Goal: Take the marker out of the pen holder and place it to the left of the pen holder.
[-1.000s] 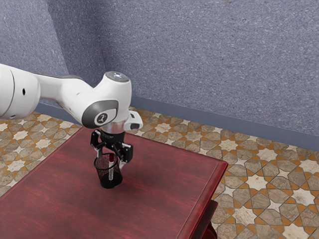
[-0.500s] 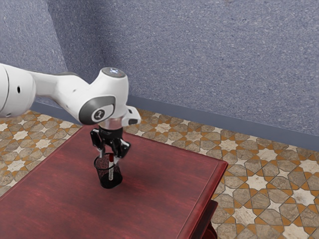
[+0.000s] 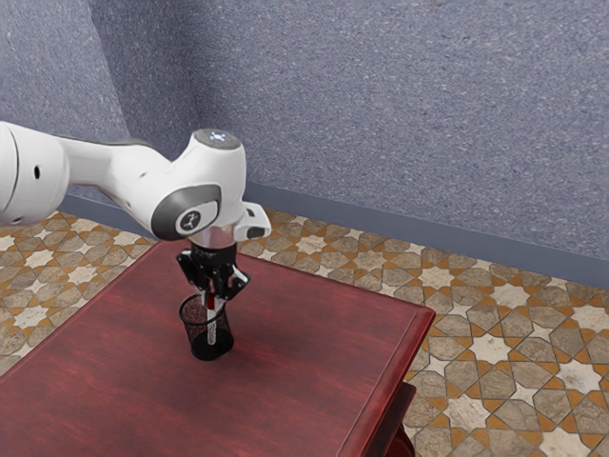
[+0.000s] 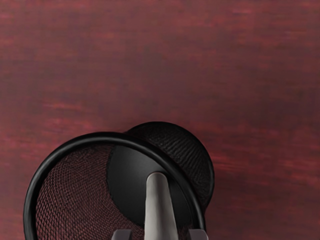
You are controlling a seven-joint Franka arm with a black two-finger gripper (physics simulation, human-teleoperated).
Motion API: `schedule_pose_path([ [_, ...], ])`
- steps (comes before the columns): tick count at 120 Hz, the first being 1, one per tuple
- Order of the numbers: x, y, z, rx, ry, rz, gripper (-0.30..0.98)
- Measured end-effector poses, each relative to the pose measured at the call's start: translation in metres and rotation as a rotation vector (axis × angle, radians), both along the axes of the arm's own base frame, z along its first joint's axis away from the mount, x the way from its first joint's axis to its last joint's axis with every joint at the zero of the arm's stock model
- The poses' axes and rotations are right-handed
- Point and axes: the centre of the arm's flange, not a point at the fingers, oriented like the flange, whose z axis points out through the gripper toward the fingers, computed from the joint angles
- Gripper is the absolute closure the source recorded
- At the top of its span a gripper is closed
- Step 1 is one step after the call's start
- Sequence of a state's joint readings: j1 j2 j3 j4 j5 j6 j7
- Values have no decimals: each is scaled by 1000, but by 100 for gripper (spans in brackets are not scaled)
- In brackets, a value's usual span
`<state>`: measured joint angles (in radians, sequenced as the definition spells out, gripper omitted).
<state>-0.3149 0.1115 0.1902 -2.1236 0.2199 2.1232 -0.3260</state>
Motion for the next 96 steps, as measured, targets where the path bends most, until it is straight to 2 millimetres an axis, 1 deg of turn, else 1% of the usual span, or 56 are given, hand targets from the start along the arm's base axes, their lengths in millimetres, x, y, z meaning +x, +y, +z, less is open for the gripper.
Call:
schedule_pose_path([
  [11,-1,1,-4,-1,4,3,63],
  [24,-2,2,-5,0,5,6,70],
  [44,-4,6,-1,5,-4,14,75],
  [49,-6,9,7,2,-16,20,75],
  [59,-9,17,31,-5,-54,36,76],
  [70,-17,27,73,-19,-112,54,76],
  [76,-21,33,91,-25,-135,66,76],
  [80,-22,42,101,-28,-149,83,76],
  [83,-21,56,110,-31,-162,107,76],
  [90,-19,104,125,-34,-186,190,77],
  [96,-21,144,126,-30,-184,258,76],
])
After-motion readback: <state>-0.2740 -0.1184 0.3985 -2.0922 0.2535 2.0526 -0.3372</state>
